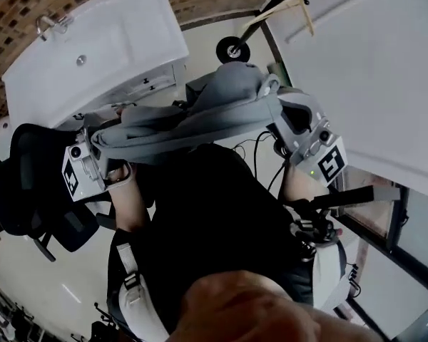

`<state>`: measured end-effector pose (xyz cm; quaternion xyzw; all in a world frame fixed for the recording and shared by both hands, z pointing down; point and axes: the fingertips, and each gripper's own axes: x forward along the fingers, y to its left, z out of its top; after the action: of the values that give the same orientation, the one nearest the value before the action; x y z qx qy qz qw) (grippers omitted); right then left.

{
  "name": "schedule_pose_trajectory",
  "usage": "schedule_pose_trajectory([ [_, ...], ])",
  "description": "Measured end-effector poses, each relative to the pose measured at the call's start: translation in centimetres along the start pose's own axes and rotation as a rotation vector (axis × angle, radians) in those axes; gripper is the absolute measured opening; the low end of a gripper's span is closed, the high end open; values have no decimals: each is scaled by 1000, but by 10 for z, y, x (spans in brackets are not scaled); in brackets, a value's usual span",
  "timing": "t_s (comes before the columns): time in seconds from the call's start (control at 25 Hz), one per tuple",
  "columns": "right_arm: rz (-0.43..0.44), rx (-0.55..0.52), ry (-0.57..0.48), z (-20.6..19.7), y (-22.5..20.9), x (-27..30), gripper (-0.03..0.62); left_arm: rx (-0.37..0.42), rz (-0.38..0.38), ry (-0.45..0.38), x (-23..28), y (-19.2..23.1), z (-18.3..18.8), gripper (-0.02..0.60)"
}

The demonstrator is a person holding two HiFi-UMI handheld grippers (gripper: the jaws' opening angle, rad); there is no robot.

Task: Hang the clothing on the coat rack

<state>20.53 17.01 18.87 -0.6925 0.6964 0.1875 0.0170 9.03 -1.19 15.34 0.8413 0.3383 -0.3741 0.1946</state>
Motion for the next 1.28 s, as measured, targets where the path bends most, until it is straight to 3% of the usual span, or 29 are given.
schedule_pose_trajectory([
  [0.12, -82, -7, 16, 11, -46, -56, 14, -122, -55, -3, 53, 9, -59, 20],
  [0.24, -170, -55, 33, 24, -82, -101, 14, -193, -122, 1, 107, 21, -105, 19],
  [0.48, -385, -214, 56, 60, -149, -157, 14, -287, -295, 36, 207, 41, -153, 19],
  [0.76, -572, -354, 88, 119, -298, -161, 14, -277, -475, 31, 342, 114, -175, 18],
  [0.96, -707, -464, 2, 162, -335, -189, 14, -262, -590, 75, 406, 110, -197, 20],
  [1.2, -698, -563, -20, 173, -391, -150, 14, -223, -601, 39, 440, 170, -187, 20],
  [1.28, -714, -570, -23, 191, -428, -148, 14, -141, -540, 42, 469, 194, -186, 20],
])
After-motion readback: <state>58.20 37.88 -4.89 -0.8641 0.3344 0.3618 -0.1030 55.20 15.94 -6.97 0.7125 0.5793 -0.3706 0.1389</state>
